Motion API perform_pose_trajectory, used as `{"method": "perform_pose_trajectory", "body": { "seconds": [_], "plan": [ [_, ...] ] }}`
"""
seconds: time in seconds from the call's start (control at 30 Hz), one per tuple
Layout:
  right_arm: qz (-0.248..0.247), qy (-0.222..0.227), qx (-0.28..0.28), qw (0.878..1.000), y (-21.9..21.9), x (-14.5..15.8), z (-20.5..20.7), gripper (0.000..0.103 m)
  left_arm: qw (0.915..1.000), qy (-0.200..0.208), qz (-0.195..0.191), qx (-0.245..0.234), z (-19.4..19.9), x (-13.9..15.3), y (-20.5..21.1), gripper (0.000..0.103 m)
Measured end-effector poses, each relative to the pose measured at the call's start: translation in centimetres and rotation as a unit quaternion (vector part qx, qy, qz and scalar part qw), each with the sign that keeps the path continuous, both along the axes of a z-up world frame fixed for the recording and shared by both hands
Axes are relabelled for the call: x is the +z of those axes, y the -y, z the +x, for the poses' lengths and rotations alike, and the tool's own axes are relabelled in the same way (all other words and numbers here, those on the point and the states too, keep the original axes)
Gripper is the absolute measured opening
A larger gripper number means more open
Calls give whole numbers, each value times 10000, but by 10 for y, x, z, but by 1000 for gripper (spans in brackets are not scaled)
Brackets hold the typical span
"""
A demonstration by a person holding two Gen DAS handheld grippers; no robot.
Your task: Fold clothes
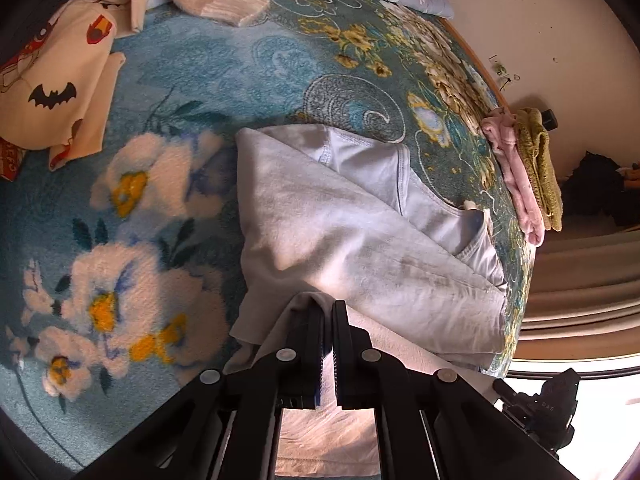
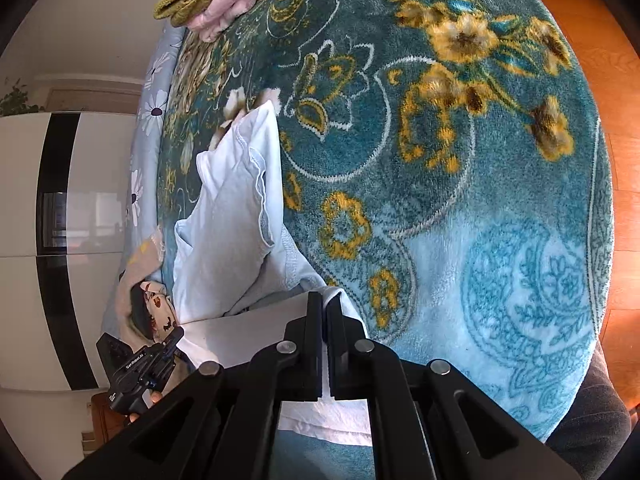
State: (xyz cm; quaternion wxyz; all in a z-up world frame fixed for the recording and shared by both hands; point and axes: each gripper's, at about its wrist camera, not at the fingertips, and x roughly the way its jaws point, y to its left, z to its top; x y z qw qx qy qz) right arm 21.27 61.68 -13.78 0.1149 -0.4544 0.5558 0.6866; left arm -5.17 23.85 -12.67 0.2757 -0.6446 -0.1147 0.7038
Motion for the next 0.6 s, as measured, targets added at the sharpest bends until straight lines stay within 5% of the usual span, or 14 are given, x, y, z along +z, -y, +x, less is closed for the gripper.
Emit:
{"method": "perform_pose_trajectory", "body": {
  "seconds": [0.43,0.47,0.5,0.53,0.57,0.6],
  "plan": [
    [85,-138,433,9989,-3,7,-15,5,9998,50,-3,184,11,5,25,9],
    [122,-138,445,9988,-4,9,-13,5,9998,88,-14,202,10,7,26,12],
    [169,-153,461,9987,-4,12,-9,8,9997,126,-9,216,10,9,28,27],
    [182,-200,466,9985,-4,14,-4,22,9997,153,22,213,12,11,31,49],
    [156,-270,447,9985,-3,14,3,39,9996,177,58,207,14,13,35,55],
    [101,-352,410,9985,0,13,13,43,9997,166,103,170,17,16,38,57]
  ]
}}
